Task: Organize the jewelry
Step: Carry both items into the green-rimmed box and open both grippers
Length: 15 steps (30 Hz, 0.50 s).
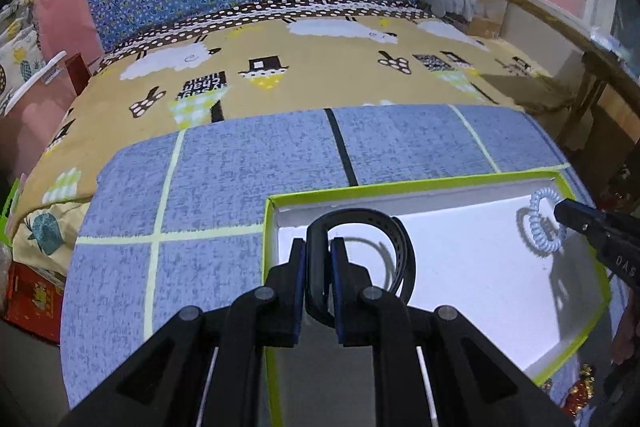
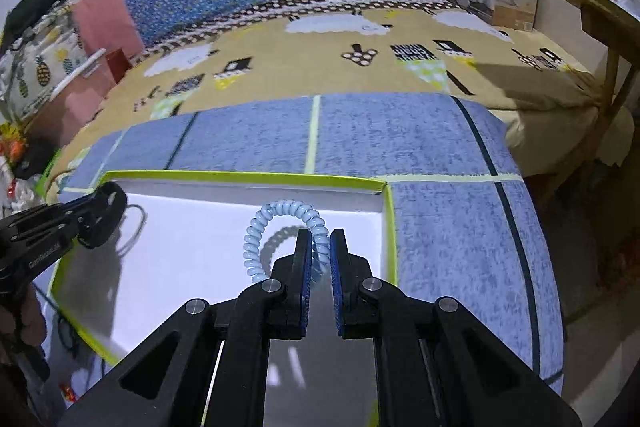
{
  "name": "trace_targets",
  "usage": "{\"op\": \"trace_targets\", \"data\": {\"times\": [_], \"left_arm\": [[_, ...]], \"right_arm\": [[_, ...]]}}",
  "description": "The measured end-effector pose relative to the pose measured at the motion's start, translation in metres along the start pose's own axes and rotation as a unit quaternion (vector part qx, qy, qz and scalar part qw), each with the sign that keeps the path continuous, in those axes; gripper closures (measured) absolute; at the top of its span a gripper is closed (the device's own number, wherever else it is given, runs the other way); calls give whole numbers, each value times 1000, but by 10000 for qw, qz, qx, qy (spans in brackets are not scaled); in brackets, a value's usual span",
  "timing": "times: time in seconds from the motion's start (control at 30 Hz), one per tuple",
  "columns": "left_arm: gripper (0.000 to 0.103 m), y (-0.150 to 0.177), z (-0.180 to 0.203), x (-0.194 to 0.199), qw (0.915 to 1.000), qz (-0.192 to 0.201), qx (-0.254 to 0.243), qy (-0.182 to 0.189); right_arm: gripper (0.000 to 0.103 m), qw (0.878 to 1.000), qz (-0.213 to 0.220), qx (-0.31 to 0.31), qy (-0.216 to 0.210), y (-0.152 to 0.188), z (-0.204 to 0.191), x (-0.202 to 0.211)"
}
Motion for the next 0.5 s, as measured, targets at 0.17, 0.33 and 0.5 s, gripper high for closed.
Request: {"op": "trace_targets", "data": {"times": [0.17, 0.33, 0.5], "left_arm": [[90, 1, 2, -11, 9999, -145, -16, -36], [87, 3, 2, -11, 9999, -155, 15, 28], [67, 7, 0, 6, 9998, 37, 44, 173]], "right_arm": [[94, 9998, -167, -72, 111, 2, 7, -14], [93, 9997, -221, -101, 11, 1, 7, -14], [87, 9998, 59, -131, -142, 4, 5, 8]]}}
Point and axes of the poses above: each gripper's, at about its wrist camera, not at the fingertips, and x roughly against the way its jaws point, z to its right, y to its underside, the point moved 3 cm from there along -x, roughly the way its jaws point, and after that the axes turned 6 degrees about -x, right-handed, at the moved point
